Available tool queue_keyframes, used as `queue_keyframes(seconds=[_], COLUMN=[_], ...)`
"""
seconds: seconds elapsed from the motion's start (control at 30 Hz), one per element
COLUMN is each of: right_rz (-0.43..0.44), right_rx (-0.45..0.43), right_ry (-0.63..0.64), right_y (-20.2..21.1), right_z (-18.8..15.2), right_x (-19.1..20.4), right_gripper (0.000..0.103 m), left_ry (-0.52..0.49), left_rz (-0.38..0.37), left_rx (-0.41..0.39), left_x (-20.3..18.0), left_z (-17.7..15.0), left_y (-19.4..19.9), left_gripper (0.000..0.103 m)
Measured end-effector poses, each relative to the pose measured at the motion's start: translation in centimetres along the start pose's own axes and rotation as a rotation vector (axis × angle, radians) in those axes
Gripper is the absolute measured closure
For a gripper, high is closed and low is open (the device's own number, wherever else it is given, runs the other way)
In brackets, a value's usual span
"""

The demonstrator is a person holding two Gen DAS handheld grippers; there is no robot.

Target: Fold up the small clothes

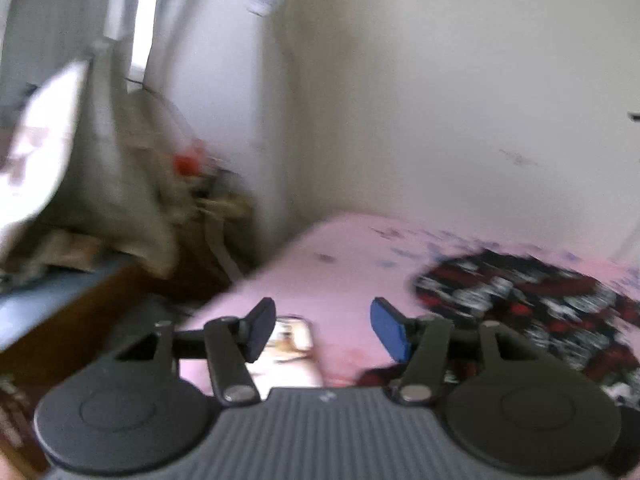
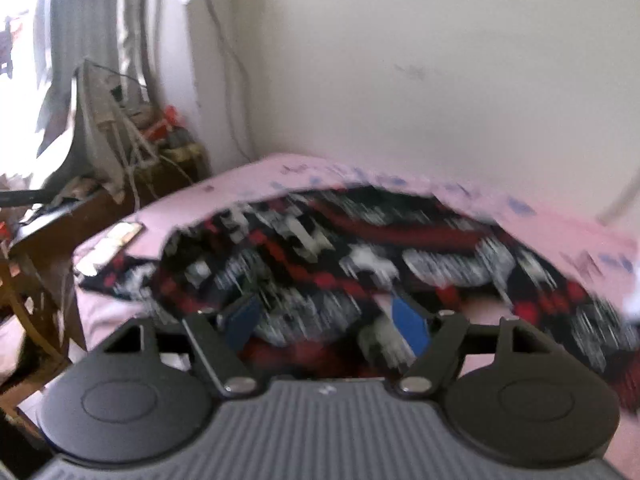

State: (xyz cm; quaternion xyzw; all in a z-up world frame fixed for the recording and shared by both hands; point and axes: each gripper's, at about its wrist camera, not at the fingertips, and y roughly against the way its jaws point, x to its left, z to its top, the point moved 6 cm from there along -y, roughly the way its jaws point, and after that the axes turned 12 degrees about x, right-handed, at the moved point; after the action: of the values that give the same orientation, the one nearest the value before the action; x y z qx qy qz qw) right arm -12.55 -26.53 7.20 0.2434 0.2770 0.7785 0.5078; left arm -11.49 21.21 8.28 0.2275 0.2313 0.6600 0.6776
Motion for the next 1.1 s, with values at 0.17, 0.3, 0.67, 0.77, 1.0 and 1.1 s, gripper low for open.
queue_keyframes(seconds=[0.17, 0.3, 0.67, 0.77, 1.0, 1.1], right_rz=[0.086, 0.126, -0.024, -0.006, 0.003, -0.051], right_rx=[0.030, 0.131, 0.452, 0.432, 0.197, 0.220], right_ry=[0.046, 0.015, -0.160, -0.196, -0.315, -0.325], right_y=[-5.8, -12.7, -30.9, -31.3, -30.0, -32.1], right_z=[6.3, 11.1, 16.1, 17.0, 24.2, 23.1], right_x=[3.6, 5.2, 2.8, 2.5, 0.8, 0.3], right_gripper=[0.035, 0.038, 0.072, 0.096, 0.097, 0.089], left_ry=[0.028, 0.010, -0.098, -0.080, 0.106, 0.169], left_rz=[-0.047, -0.205, -0.268, -0.297, -0.190, -0.172], left_rx=[0.052, 0.114, 0.218, 0.216, 0.060, 0.085], left_x=[0.4, -3.9, -13.4, -13.6, -9.0, -7.9], left_z=[-1.9, -3.5, -3.4, -2.7, 5.5, 6.7], left_y=[-1.0, -5.7, -17.8, -19.3, -21.5, -22.6], left_gripper=[0.043, 0.043, 0.079, 0.085, 0.086, 0.079])
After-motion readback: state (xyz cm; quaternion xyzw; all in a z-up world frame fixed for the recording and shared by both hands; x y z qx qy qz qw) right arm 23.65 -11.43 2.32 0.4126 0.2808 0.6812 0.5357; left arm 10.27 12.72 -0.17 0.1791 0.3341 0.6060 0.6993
